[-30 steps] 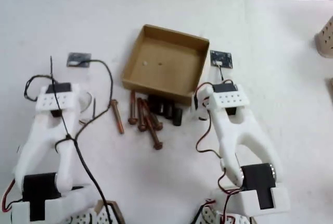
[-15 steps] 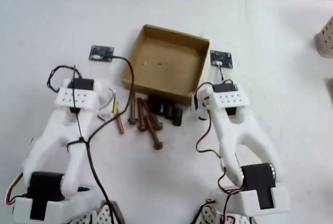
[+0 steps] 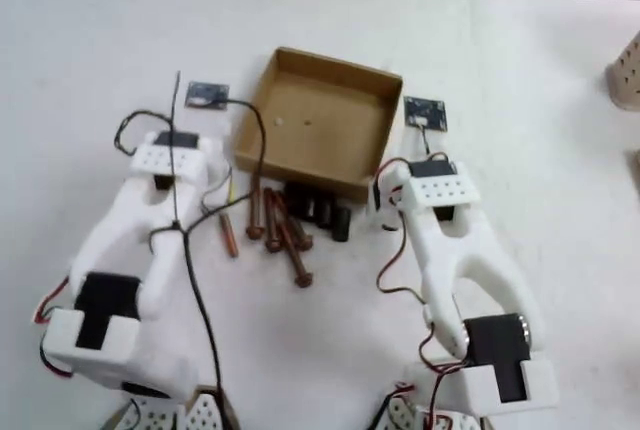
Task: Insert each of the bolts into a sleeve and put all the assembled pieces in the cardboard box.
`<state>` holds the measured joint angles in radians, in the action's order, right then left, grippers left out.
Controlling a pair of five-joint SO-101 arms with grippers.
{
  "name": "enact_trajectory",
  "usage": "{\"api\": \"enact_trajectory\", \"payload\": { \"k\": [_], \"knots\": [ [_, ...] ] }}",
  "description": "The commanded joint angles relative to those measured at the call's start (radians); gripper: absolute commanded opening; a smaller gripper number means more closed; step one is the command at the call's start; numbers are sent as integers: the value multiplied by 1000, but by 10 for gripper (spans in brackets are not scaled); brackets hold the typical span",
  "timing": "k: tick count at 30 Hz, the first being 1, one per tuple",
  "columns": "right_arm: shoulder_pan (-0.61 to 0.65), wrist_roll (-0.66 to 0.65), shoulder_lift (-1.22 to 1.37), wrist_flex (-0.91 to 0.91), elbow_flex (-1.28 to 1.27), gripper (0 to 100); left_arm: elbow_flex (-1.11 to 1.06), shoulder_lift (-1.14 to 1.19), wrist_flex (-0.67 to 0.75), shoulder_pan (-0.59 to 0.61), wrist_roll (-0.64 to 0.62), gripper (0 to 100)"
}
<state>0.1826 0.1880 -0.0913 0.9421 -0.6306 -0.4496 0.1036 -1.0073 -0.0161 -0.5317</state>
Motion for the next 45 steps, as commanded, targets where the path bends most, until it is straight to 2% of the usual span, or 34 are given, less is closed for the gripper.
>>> {"api": "enact_trajectory", "payload": {
  "k": [1,6,18,36,39,45],
  "knots": [
    [-1,-3,-47,-12,6,17,64,-1,-14,-47,-38,142],
    [-1,-3,-47,-12,6,17,64,2,-14,-68,-44,142],
    [-1,-3,-47,-13,6,17,-8,5,-6,-91,-189,144],
    [-1,-57,-47,-13,6,17,-74,18,72,-94,-192,144],
    [-1,-57,-47,-13,6,17,-37,91,98,-94,-192,143],
    [-1,-58,-47,-13,6,17,104,182,21,-41,-193,140]
  ]
}}
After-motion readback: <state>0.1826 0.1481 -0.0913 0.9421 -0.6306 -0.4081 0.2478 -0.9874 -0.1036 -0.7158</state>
